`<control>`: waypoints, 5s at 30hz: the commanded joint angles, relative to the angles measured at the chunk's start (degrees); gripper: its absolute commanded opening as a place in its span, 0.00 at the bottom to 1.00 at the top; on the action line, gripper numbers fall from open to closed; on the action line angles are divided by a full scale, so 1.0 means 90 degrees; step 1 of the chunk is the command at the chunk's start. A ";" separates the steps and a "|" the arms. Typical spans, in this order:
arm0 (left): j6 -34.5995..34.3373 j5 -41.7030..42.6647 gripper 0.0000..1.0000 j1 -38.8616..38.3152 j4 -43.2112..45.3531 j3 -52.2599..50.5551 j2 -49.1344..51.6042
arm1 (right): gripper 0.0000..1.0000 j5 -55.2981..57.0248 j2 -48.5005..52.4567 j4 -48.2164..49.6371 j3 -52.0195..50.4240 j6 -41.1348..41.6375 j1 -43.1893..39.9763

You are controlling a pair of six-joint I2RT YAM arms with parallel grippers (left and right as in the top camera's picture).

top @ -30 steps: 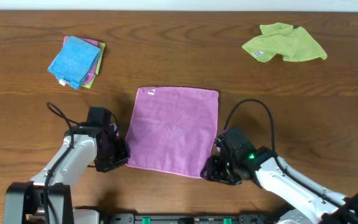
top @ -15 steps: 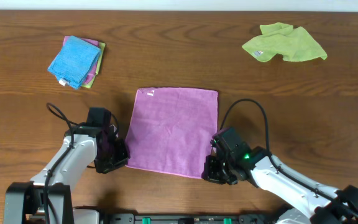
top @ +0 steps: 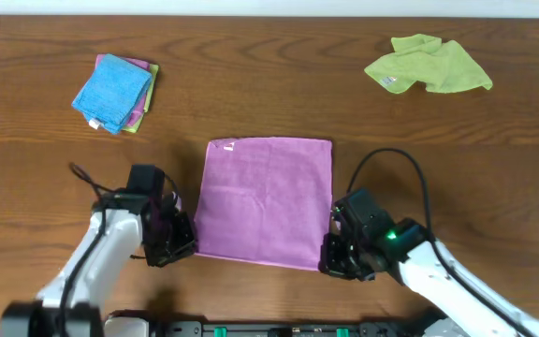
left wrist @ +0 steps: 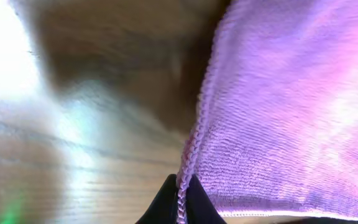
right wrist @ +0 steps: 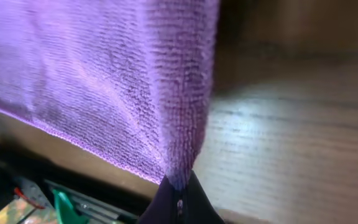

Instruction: Fold the cloth

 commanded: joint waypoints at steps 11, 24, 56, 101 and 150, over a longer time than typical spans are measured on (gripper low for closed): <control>-0.0109 0.0430 0.06 0.0032 -0.0675 -0.0012 -0.2946 | 0.02 0.0559 -0.1486 -0.0678 0.0391 -0.0046 -0.0024; -0.0561 0.0653 0.06 0.0032 0.2123 0.0056 -0.1348 | 0.02 0.0901 -0.0374 0.0896 0.0600 -0.0061 -0.1217; 0.0627 -0.0243 0.14 -0.0002 0.0287 0.3789 0.3118 | 0.27 0.0427 0.2749 0.0350 0.2793 -0.0967 -0.2064; 0.0423 -0.1897 0.06 -0.1299 0.0748 0.4284 0.4386 | 0.99 -0.0537 0.3361 0.0971 0.2805 -0.2698 -0.2939; 0.0629 -0.1897 0.06 -0.0612 -0.3575 0.5445 -0.0168 | 0.02 0.3381 0.3699 -0.1654 0.5088 -0.1729 -0.1829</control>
